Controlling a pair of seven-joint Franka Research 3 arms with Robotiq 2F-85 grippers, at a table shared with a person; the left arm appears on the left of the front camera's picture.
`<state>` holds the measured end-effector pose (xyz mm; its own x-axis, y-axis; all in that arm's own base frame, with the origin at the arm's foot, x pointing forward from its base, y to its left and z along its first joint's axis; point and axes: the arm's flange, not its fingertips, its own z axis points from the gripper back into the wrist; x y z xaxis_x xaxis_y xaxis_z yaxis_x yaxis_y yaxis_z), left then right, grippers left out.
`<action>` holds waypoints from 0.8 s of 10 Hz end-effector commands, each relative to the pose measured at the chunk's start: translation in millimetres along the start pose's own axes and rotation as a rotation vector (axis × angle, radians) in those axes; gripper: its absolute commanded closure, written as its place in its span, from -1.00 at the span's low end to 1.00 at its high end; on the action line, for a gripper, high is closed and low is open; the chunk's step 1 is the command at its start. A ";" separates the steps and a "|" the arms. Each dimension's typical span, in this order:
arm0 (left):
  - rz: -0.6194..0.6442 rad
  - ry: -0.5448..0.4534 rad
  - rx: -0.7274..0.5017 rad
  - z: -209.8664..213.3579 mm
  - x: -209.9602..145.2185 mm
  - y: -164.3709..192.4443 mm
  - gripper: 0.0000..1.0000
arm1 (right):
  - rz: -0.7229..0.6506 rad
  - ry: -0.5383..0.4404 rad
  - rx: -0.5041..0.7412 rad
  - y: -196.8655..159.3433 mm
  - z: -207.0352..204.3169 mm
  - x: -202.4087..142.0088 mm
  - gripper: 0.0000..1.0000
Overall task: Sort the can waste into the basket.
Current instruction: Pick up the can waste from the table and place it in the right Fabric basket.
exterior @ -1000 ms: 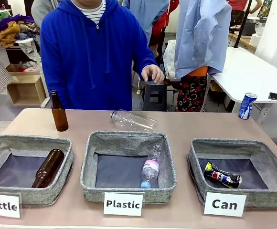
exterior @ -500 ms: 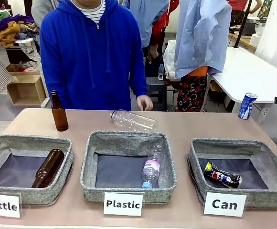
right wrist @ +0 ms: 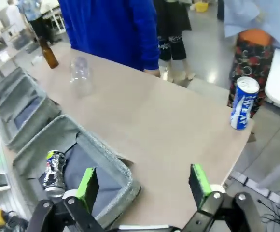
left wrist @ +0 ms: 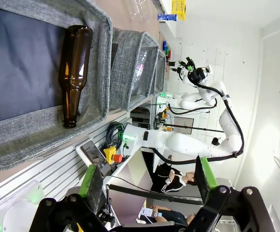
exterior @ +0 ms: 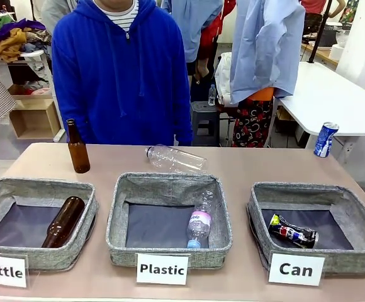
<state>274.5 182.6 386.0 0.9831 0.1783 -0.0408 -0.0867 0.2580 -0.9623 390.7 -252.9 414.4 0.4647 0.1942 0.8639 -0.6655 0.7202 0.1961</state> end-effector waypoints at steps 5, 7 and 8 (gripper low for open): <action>0.003 -0.001 -0.015 0.8 0.1 -2.6 -1.00 | 0.051 -0.031 0.045 -21.7 -22.4 3.3 -1.00; 0.003 -0.001 -0.015 0.8 0.1 -2.6 -1.00 | 0.083 -0.021 -0.028 -64.5 -48.8 -7.0 -1.00; 0.003 -0.001 -0.015 0.8 0.1 -2.6 -1.00 | 0.088 -0.032 -0.037 -79.1 -56.9 -14.3 -1.00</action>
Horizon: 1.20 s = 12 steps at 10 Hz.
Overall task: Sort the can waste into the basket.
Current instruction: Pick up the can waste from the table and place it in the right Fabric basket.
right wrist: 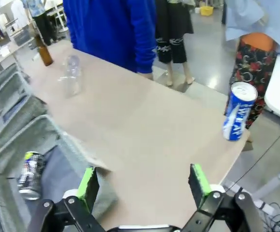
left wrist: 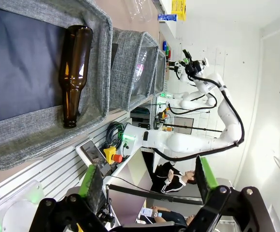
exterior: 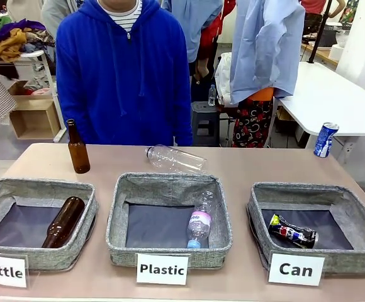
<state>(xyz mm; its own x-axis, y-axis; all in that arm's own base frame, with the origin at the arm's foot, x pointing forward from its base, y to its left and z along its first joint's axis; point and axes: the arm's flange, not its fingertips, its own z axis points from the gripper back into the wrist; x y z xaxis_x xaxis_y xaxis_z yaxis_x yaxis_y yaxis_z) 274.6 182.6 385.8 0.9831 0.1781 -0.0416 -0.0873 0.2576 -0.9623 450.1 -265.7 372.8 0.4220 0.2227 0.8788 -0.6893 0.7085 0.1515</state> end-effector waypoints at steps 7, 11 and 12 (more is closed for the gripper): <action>0.002 -0.001 -0.015 0.9 0.1 -2.8 -1.00 | 0.103 -0.065 -0.011 -101.6 -98.0 -21.5 -1.00; 0.002 -0.001 -0.015 0.9 0.1 -2.8 -1.00 | 0.130 -0.161 -0.047 -130.0 -139.0 -25.9 -1.00; 0.002 -0.001 -0.015 0.9 0.1 -2.8 -1.00 | 0.118 -0.174 -0.030 -134.9 -147.5 -26.6 -1.00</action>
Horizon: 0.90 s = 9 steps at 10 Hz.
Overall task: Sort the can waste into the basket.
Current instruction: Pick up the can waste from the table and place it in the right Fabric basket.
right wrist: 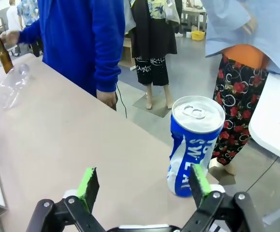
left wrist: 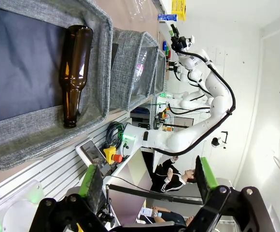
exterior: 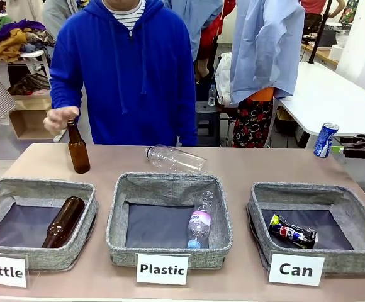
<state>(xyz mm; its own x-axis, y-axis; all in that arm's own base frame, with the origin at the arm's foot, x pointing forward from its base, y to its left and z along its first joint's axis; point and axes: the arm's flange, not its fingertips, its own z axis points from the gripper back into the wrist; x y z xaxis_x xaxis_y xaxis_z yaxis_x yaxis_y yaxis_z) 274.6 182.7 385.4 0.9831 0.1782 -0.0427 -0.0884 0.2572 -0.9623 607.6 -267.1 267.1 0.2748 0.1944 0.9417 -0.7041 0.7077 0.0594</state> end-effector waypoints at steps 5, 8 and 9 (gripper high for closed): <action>0.001 -0.001 -0.015 1.0 0.0 -3.2 -1.00 | -0.002 -0.107 -0.071 -29.2 -39.8 -6.7 -1.00; 0.001 -0.001 -0.015 1.0 0.0 -3.2 -1.00 | -0.042 -0.146 -0.102 -39.7 -52.6 -6.0 -1.00; 0.001 -0.001 -0.015 1.0 0.0 -3.2 -1.00 | -0.052 -0.163 -0.120 -42.4 -55.5 -5.1 -1.00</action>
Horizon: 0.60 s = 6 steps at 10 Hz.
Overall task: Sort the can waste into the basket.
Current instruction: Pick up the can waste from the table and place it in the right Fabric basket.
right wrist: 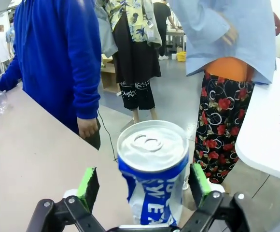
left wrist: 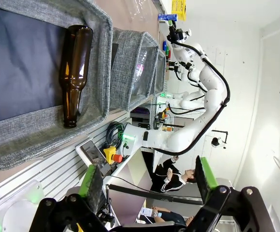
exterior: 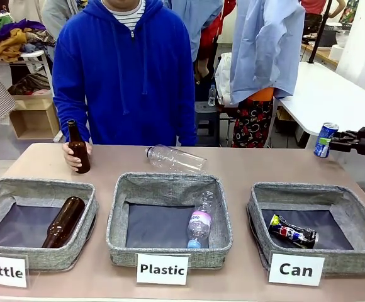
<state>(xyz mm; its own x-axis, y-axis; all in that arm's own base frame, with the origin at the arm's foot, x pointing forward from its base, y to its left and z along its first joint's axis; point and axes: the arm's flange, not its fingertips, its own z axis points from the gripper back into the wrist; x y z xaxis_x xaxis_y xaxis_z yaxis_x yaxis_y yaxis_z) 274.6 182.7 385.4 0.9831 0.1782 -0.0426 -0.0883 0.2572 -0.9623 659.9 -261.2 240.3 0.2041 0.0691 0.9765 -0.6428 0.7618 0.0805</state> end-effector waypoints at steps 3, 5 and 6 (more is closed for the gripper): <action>0.001 -0.001 -0.015 1.0 0.0 -3.2 -1.00 | -0.046 -0.046 -0.059 -12.1 -15.5 2.7 -0.67; 0.001 -0.001 -0.015 1.0 0.0 -3.2 -1.00 | -0.069 -0.041 -0.029 -12.7 -14.8 2.8 0.53; 0.000 0.000 0.000 0.0 0.0 0.0 -1.00 | -0.071 -0.034 -0.022 -12.4 -13.9 2.7 1.00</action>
<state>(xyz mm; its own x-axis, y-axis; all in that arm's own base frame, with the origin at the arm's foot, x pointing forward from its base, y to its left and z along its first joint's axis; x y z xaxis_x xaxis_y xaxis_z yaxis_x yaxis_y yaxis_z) 274.7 182.7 385.3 0.9830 0.1787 -0.0426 -0.0886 0.2577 -0.9622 668.1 -260.9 234.8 0.2080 0.0130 0.9780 -0.6108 0.7827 0.1195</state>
